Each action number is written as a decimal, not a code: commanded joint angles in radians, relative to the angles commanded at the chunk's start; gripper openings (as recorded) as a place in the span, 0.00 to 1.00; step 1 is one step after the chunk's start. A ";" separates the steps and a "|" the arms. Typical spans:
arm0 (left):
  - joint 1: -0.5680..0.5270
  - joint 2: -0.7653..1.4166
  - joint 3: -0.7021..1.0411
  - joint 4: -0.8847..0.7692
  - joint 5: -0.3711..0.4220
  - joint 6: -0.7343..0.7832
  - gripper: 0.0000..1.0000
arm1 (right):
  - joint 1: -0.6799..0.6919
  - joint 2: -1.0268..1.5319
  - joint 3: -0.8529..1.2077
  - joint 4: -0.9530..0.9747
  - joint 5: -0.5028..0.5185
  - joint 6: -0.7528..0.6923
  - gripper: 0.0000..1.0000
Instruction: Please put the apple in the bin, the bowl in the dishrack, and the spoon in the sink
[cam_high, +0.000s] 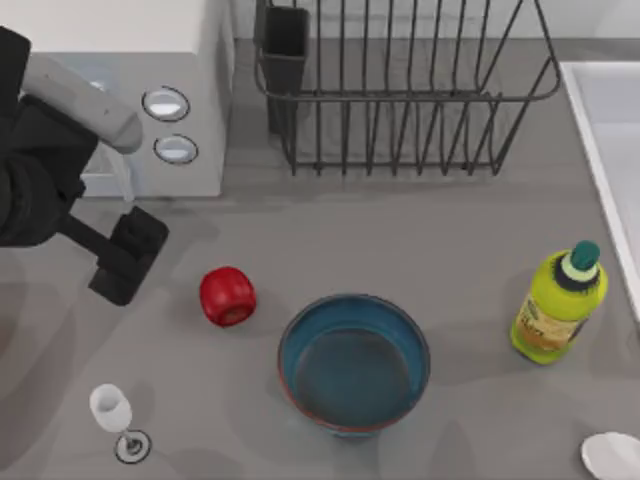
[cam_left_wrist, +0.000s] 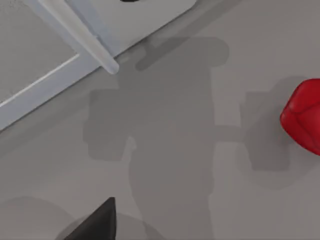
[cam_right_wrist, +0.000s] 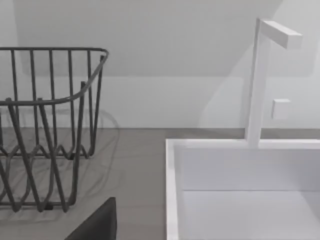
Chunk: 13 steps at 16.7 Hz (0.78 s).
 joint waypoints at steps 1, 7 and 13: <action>-0.027 0.106 0.080 -0.057 -0.003 0.031 1.00 | 0.000 0.000 0.000 0.000 0.000 0.000 1.00; -0.155 0.649 0.474 -0.332 -0.018 0.202 1.00 | 0.000 0.000 0.000 0.000 0.000 0.000 1.00; -0.204 0.881 0.640 -0.449 -0.025 0.292 1.00 | 0.000 0.000 0.000 0.000 0.000 0.000 1.00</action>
